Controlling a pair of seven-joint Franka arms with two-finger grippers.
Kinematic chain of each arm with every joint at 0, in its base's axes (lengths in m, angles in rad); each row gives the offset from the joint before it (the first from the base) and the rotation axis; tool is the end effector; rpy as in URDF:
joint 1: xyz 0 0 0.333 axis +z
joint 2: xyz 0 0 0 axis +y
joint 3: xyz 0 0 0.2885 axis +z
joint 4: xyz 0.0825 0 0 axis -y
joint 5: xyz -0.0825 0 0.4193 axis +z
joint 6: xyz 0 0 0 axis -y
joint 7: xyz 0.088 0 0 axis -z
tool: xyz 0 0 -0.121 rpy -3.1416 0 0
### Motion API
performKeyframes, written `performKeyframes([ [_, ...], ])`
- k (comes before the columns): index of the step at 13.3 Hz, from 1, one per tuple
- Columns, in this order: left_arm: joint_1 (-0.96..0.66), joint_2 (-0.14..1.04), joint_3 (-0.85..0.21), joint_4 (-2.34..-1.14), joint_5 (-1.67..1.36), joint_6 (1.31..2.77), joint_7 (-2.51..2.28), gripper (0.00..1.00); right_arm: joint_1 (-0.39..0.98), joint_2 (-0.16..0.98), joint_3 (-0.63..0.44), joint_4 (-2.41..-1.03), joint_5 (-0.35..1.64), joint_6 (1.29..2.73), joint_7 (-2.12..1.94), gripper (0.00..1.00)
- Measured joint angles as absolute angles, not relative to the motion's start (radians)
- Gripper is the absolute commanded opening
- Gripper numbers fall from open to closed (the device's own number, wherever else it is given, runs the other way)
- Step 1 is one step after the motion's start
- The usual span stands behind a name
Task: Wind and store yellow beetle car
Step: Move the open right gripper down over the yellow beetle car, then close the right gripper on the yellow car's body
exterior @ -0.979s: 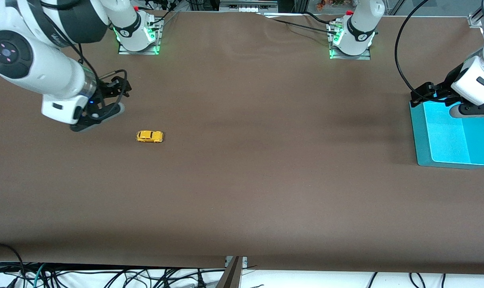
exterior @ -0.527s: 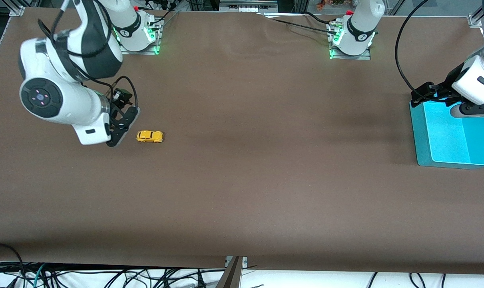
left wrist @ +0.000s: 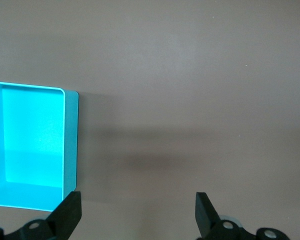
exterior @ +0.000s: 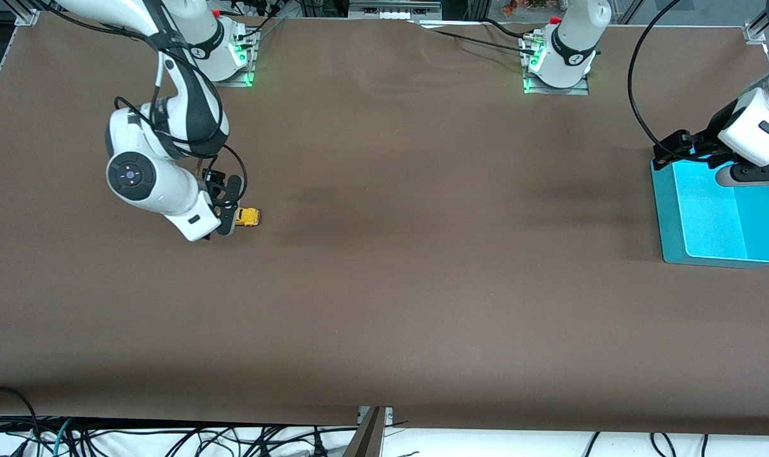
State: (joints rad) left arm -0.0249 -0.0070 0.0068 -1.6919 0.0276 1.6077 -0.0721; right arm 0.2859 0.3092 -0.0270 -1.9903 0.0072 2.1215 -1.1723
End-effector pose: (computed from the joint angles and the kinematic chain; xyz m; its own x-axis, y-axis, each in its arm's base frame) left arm 0.5848 -0.0073 0.5289 0.9958 0.0530 -0.0750 0.0506 -0.9982 -0.0328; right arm 0.5793 0.1538 0.2304 0.1367 0.9880 -0.0713 0.9758 -0.1467 -0.1620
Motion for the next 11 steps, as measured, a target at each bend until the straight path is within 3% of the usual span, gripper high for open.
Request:
performKeyframes([
  [4,-0.025,-0.007,0.007,-1.692,0.028,1.608,-0.072,1.00,0.286,0.261,-0.027,-2.216,0.007,2.394,-1.238,0.99],
  [11,-0.025,-0.007,0.007,-1.691,0.028,1.608,-0.072,1.00,0.284,0.271,-0.029,-2.390,0.007,2.706,-1.334,0.94],
])
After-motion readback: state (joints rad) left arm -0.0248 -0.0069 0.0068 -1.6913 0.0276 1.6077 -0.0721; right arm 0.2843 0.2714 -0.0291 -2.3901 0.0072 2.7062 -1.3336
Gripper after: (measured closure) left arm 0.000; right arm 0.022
